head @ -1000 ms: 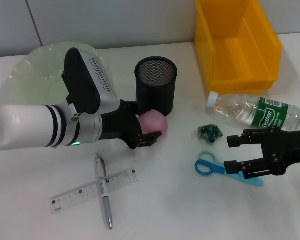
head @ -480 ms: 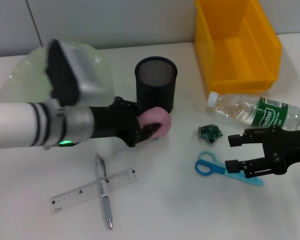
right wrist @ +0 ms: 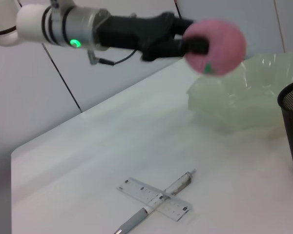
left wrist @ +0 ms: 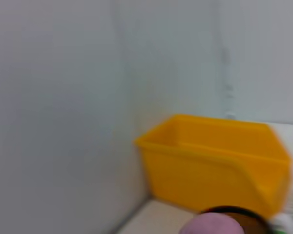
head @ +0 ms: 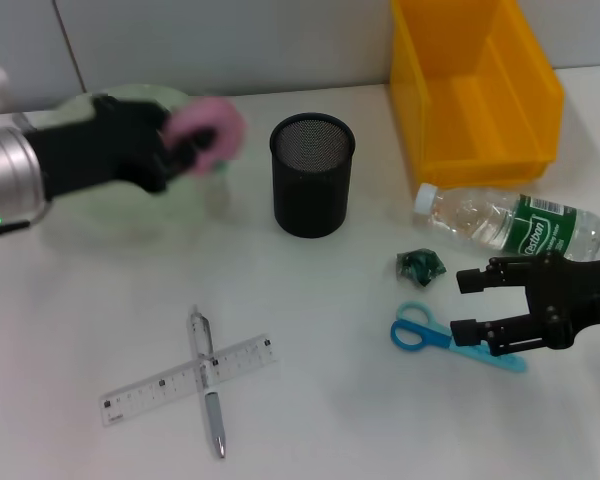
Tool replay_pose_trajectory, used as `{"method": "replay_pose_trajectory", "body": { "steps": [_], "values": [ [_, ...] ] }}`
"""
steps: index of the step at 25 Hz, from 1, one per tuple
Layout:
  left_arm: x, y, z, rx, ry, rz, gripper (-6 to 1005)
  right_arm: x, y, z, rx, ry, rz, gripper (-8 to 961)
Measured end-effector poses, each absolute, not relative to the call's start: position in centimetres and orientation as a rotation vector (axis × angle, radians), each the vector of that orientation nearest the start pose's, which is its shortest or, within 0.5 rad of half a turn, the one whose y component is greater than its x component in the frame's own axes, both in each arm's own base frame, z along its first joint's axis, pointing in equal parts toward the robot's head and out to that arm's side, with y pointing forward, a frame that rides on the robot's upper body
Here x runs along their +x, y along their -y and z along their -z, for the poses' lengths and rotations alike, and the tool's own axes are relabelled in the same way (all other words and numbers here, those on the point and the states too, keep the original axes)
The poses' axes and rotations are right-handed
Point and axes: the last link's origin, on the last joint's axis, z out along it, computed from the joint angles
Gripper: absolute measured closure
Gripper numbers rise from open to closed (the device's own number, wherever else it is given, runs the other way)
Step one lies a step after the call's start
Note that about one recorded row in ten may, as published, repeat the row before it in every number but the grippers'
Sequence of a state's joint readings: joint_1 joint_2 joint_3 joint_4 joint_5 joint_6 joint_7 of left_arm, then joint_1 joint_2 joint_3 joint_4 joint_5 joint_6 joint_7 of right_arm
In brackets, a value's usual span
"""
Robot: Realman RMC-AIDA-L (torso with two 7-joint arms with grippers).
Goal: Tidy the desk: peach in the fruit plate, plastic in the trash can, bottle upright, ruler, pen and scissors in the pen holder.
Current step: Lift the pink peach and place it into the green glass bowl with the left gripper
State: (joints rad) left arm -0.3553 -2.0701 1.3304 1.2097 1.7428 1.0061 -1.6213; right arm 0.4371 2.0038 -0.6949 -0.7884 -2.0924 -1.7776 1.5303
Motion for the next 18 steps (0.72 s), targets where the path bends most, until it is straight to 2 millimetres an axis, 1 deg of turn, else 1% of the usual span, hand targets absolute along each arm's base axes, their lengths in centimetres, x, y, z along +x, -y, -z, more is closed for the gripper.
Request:
{"method": "replay_pose_trajectory", "body": {
  "steps": [2, 3, 4, 5, 6, 7, 8, 10, 15, 18],
  "values": [
    [-18.8, -37.1, -1.2, -2.496, 0.29, 0.473, 702, 28.8, -29.4, -4.2, -2.855, -0.771, -0.577, 209],
    [-19.2, -37.6, -1.6, -2.45, 0.313, 0.469, 706, 28.8, -29.4, -4.2, -2.855, -0.771, -0.578, 209],
    [-19.9, -38.7, -1.8, -2.37, 0.355, 0.454, 710, 28.8, -29.4, -4.2, -2.855, -0.772, -0.578, 210],
    [-19.9, -38.7, -1.8, -2.37, 0.355, 0.454, 714, 28.8, -29.4, -4.2, -2.855, -0.772, -0.578, 210],
    [-20.7, -39.6, -1.8, -2.309, 0.396, 0.438, 718, 28.8, -29.3, -4.2, -2.855, -0.772, -0.578, 211],
    [-20.7, -39.6, -1.8, -2.309, 0.396, 0.438, 723, 28.8, -29.3, -4.2, -2.855, -0.773, -0.578, 212],
    [-21.6, -40.7, -1.4, -2.237, 0.452, 0.42, 727, 28.8, -29.3, -4.2, -2.855, -0.773, -0.579, 212],
    [-22.4, -41.5, -0.5, -2.209, 0.493, 0.394, 745, 28.8, -29.3, -4.2, -2.855, -0.775, -0.579, 214],
    [-24.1, -42.2, 0.6, -2.178, 0.563, 0.326, 796, 28.8, -29.3, -4.2, -2.855, -0.778, -0.58, 217],
    [-25.1, -42.3, 0.9, -2.155, 0.595, 0.288, 810, 28.8, -29.3, -4.2, -2.855, -0.778, -0.581, 219]
  ]
}}
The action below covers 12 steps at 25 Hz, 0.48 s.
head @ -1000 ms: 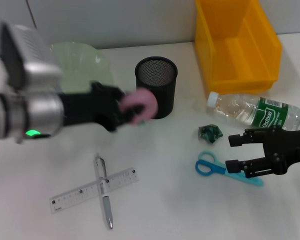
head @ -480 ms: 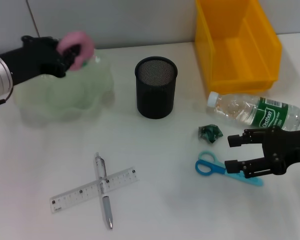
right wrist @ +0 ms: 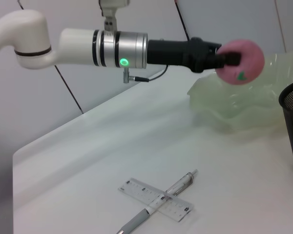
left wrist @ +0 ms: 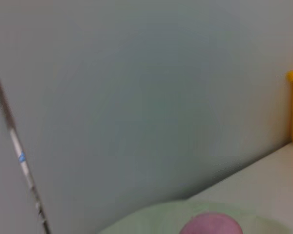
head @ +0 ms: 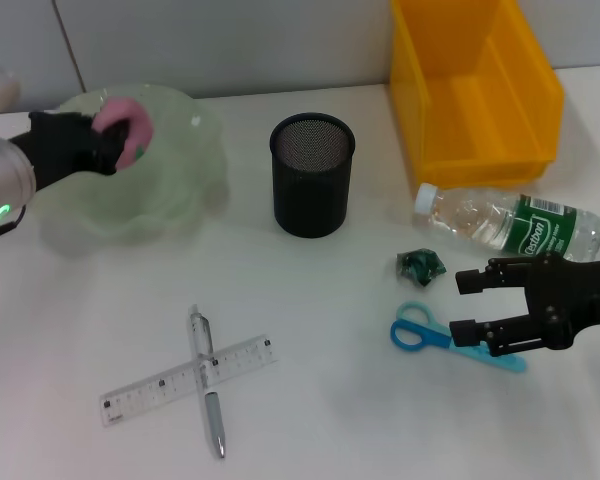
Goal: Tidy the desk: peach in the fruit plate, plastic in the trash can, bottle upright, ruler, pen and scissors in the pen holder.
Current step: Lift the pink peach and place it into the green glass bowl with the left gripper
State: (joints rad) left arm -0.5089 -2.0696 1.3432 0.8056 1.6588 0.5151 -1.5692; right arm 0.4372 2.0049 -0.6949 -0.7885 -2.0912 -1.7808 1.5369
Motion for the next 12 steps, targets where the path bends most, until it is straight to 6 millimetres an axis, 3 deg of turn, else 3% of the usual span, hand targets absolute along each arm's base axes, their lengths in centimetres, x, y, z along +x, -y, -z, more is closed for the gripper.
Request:
{"method": "replay_pose_trajectory", "body": {
  "steps": [5, 12],
  "values": [
    [-25.94, -42.23, 1.19, -2.145, 0.625, 0.263, 804, 28.78, -29.35, -4.26, -2.854, -0.778, -0.58, 222],
    [-25.97, -42.15, 1.28, -2.147, 0.646, 0.277, 577, 28.75, -29.38, -4.28, -2.855, -0.776, -0.579, 226]
  ]
}}
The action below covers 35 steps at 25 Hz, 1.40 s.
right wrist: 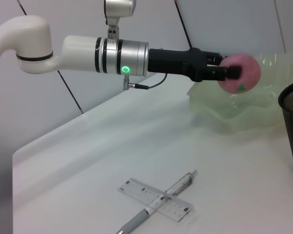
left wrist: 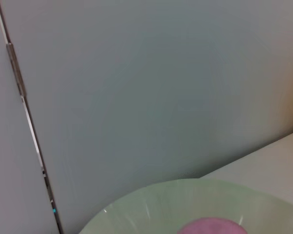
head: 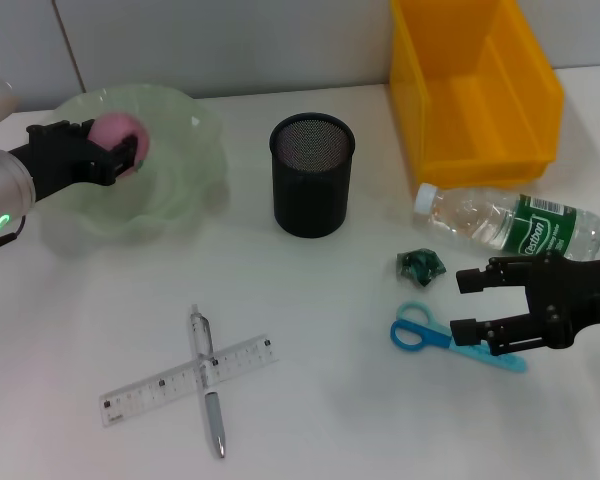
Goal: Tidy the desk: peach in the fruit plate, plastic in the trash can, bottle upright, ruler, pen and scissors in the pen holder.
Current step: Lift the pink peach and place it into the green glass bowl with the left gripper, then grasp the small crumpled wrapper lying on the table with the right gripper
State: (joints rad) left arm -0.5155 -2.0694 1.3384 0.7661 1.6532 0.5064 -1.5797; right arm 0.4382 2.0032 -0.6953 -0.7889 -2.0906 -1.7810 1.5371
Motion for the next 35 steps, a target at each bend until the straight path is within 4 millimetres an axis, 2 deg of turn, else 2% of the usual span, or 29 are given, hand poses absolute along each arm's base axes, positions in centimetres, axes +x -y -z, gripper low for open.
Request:
{"method": "replay_pose_trajectory", "body": {
  "steps": [14, 16, 17, 18, 19, 20, 21, 24, 25, 26, 28, 30, 33, 35],
  "values": [
    [-25.7, -42.0, 1.3, -2.154, 0.656, 0.298, 194, 28.8, -29.4, -4.4, -2.855, -0.774, -0.574, 235],
    [-25.7, -42.0, 1.3, -2.154, 0.656, 0.298, 193, 28.8, -29.4, -4.4, -2.854, -0.775, -0.574, 236],
    [-24.7, -41.4, 1.0, -2.211, 0.669, 0.405, 193, 28.8, -29.4, -4.4, -2.854, -0.775, -0.575, 237],
    [-24.7, -41.4, 1.0, -2.211, 0.669, 0.405, 193, 28.8, -29.4, -4.4, -2.854, -0.775, -0.575, 237],
    [-23.2, -40.1, -0.3, -2.308, 0.676, 0.577, 193, 28.8, -29.4, -4.4, -2.853, -0.775, -0.575, 238],
    [-23.2, -40.1, -0.3, -2.308, 0.676, 0.577, 193, 28.8, -29.4, -4.4, -2.853, -0.775, -0.575, 239],
    [-22.2, -38.9, -1.5, -2.392, 0.663, 0.702, 193, 28.8, -29.4, -4.4, -2.853, -0.776, -0.575, 239],
    [-21.4, -37.1, -3.4, -2.512, 0.655, 0.849, 193, 28.9, -29.3, -4.4, -2.852, -0.779, -0.575, 241],
    [-21.4, -37.1, -3.4, -2.512, 0.655, 0.849, 193, 28.9, -29.3, -4.4, -2.852, -0.78, -0.575, 242],
    [-21.2, -36.0, -4.7, -2.599, 0.666, 0.903, 193, 28.9, -29.3, -4.4, -2.852, -0.78, -0.575, 242],
    [-21.3, -35.3, -5.2, -2.657, 0.671, 0.911, 193, 28.9, -29.3, -4.4, -2.852, -0.781, -0.575, 243],
    [-21.3, -35.3, -5.2, -2.657, 0.671, 0.911, 193, 28.9, -29.3, -4.5, -2.852, -0.782, -0.574, 245],
    [-21.9, -33.0, -4.6, -2.816, 0.583, 0.864, 193, 29.0, -29.2, -4.5, -2.854, -0.782, -0.573, 247],
    [-21.9, -33.0, -4.6, -2.816, 0.583, 0.864, 193, 29.0, -29.2, -4.5, -2.856, -0.783, -0.57, 248]
  ]
}}
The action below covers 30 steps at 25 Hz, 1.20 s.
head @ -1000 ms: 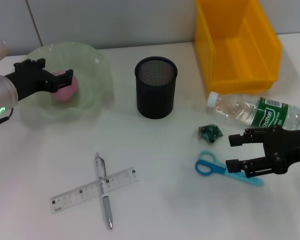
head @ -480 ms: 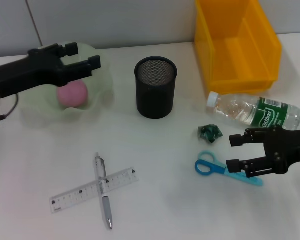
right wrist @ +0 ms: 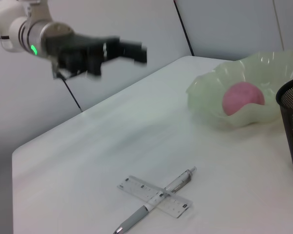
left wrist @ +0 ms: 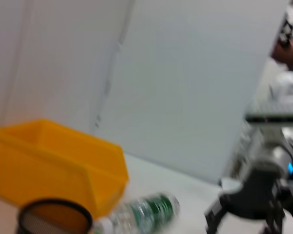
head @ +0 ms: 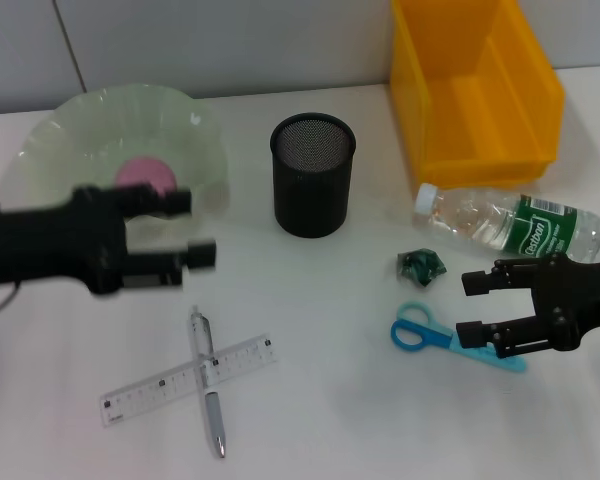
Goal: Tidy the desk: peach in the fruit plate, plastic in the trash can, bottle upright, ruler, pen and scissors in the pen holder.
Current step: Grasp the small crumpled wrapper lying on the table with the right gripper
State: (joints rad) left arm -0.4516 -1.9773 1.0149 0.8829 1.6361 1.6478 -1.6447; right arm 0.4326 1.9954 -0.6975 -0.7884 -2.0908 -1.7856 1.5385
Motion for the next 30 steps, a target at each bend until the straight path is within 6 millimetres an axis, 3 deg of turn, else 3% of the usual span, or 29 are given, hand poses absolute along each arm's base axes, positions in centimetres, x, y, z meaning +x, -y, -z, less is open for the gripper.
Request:
{"method": "replay_pose_trajectory", "body": {
  "steps": [3, 4, 9, 10, 18, 23, 30],
  "values": [
    [-22.0, -32.6, -4.1, -2.842, 0.56, 0.841, 193, 29.0, -29.2, -4.6, -2.859, -0.782, -0.571, 250],
    [-22.7, -32.1, -2.1, -2.907, 0.536, 0.704, 193, 29.0, -29.2, -4.6, -2.859, -0.782, -0.571, 250],
    [-23.0, -32.1, -1.3, -2.923, 0.538, 0.64, 194, 29.0, -29.1, -4.6, -2.863, -0.779, -0.57, 253],
    [-23.2, -32.0, -0.2, -2.94, 0.527, 0.576, 194, 29.0, -29.1, -4.5, -2.864, -0.778, -0.57, 254],
    [-23.3, -31.8, 0.0, -2.939, 0.538, 0.599, 194, 28.3, -29.5, -4.8, -2.827, -0.673, -0.626, 259],
    [-23.3, -31.9, -0.1, -2.93, 0.542, 0.61, 194, 27.5, -31.4, -5.4, -2.716, -0.606, -0.611, 262],
    [-23.2, -31.9, 0.0, -2.925, 0.549, 0.623, 194, 27.1, -34.6, -4.8, -2.647, -0.699, -0.373, 267]
  ]
}}
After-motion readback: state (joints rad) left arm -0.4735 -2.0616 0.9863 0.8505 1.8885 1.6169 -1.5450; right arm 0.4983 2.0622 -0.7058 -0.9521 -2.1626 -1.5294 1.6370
